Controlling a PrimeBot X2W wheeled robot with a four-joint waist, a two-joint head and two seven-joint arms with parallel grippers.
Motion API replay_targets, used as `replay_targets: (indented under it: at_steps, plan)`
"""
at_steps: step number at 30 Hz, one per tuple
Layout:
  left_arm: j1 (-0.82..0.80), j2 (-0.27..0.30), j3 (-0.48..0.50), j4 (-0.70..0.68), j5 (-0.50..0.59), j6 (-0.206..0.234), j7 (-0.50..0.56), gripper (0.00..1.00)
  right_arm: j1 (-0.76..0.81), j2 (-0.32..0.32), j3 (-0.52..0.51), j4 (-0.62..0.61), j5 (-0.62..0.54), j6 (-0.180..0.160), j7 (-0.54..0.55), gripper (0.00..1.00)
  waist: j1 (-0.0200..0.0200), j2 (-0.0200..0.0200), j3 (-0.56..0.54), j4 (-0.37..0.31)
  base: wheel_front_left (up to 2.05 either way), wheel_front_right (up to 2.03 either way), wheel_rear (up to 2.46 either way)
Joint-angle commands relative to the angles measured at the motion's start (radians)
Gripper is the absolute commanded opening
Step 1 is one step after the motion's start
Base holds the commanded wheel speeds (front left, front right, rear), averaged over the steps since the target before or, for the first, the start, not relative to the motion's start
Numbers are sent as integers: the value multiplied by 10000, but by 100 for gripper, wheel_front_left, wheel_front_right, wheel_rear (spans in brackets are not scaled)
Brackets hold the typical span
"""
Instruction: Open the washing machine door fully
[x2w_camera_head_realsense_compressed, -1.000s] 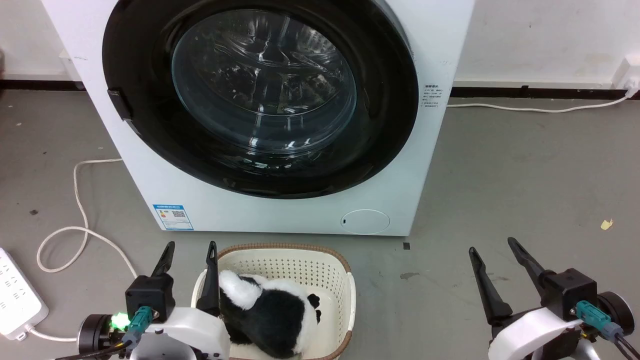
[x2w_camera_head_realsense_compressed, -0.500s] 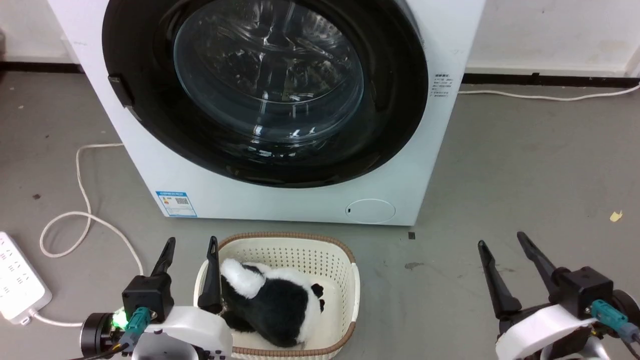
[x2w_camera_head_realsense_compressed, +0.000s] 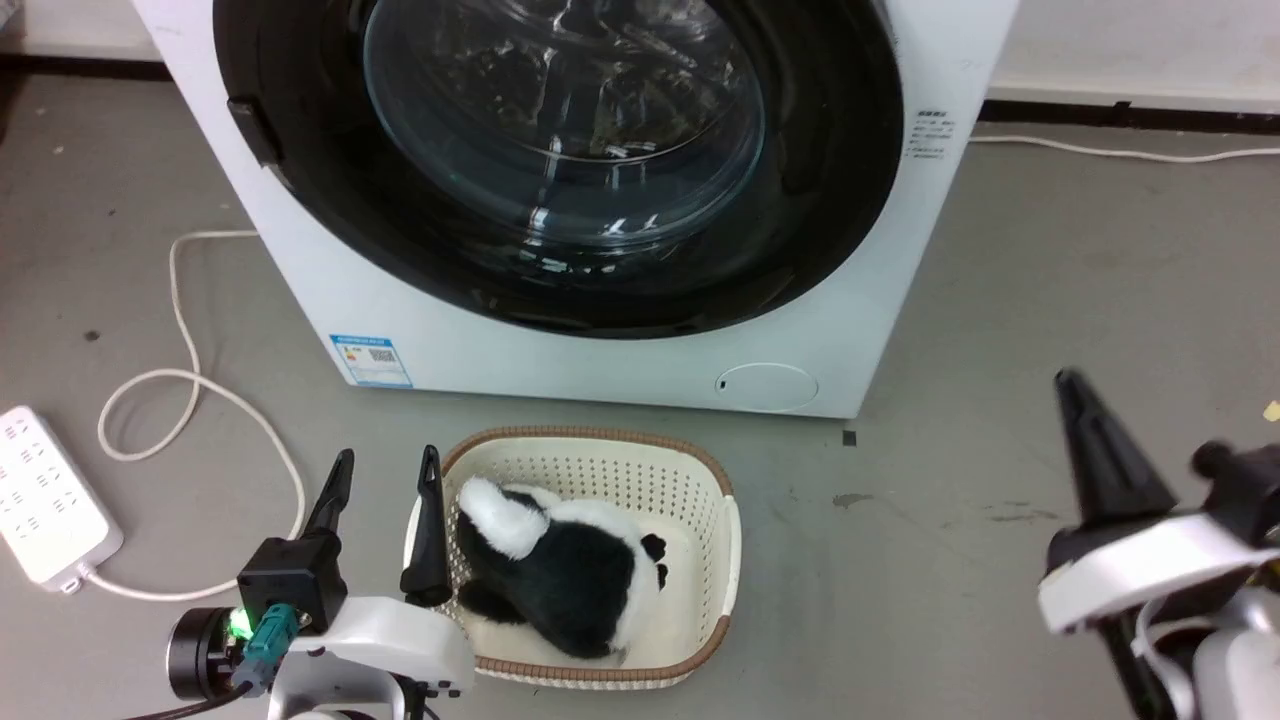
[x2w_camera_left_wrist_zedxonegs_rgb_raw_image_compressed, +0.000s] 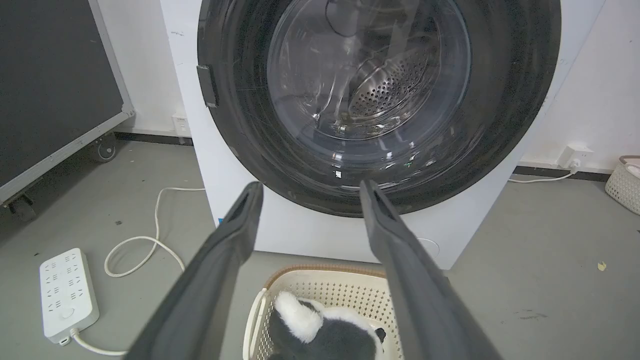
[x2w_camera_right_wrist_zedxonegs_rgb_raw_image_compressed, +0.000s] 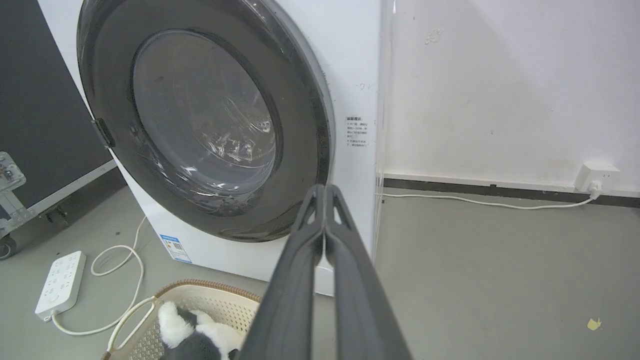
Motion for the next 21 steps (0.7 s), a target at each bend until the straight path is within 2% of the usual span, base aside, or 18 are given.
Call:
replay_targets:
  at_steps: [1,12,21]
  plan:
    - [-209,7,-26,-75,-120,75,-122,100,-338,-131,-112,46,261,-5,56,0,-1,0,95,82,0,0,0]
    - [-448,8,-211,-169,-456,282,-352,100,-1951,-288,-688,599,1389,-6,725,0,-1,0,596,462,0,0,0]
    - [-681,9,-361,-285,-742,440,-540,100,-3722,-213,-1325,1694,2132,-8,1528,0,-1,0,1107,783,0,0,0]
